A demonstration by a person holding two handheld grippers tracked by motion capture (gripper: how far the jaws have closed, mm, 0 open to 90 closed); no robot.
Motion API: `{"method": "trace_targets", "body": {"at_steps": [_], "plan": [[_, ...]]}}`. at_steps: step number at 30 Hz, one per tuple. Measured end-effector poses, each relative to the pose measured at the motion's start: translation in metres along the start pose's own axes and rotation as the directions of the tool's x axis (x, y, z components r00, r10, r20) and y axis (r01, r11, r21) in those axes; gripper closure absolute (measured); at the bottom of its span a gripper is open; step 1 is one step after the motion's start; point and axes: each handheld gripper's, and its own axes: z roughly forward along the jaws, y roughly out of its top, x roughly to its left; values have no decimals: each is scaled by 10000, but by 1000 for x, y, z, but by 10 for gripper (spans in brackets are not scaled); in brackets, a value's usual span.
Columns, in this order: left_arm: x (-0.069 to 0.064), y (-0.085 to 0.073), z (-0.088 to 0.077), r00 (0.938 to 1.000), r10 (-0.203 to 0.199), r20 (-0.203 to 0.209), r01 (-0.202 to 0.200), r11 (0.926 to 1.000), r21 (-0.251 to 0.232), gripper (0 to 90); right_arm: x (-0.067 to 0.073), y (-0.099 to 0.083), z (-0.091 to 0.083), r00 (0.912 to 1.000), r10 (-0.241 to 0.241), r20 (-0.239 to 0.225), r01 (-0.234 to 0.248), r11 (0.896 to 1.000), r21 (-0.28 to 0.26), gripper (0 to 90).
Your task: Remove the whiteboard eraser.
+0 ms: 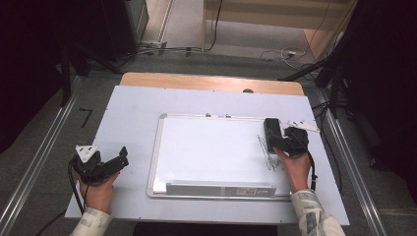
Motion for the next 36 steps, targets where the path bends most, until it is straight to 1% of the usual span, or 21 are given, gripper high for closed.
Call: {"method": "trace_targets", "body": {"at_steps": [1, 4, 5, 9, 12, 18, 22, 27, 33, 36], "plan": [[0, 0, 0, 10000, -1, -7, 1, 10000, 8, 0, 0, 1, 1, 10000, -44, 67, 44, 10000, -29, 213], [0, 0, 1, 10000, -14, -31, 14, 10000, 19, 1, 1, 5, 5, 10000, -7, -32, 6, 10000, -95, 225], [0, 0, 1, 10000, -41, -36, 41, 10000, 20, 1, 2, 6, 7, 10000, 17, -88, -17, 10000, -65, 229], [1, -1, 1, 9999, -72, -71, 72, 10000, 58, 1, 4, 8, 16, 10000, 4, -67, -3, 10000, 100, 238], [2, -1, 1, 9999, -86, -83, 86, 9999, 70, 1, 4, 9, 23, 10000, 91, -15, -91, 9998, 204, 251], [2, -1, 2, 9998, -156, -109, 157, 9999, 60, 2, 2, 10, 32, 9996, 258, 61, -258, 9996, 121, 284], [3, -1, 2, 9998, -200, -89, 200, 9998, 59, 2, 0, 8, 38, 9992, 398, 41, -400, 9983, 416, 287], [3, -1, 3, 9997, -226, -88, 227, 9997, 114, 3, -1, 7, 42, 9990, 452, 68, -455, 9977, 503, 304], [4, -1, 3, 9996, -268, -72, 269, 9996, 100, 4, 2, 5, 47, 9994, 323, 128, -331, 9969, 708, 328], [4, -1, 3, 9995, -295, -68, 296, 9995, 125, 4, 2, 4, 50, 9993, 337, 135, -348, 9954, 891, 339]]}}
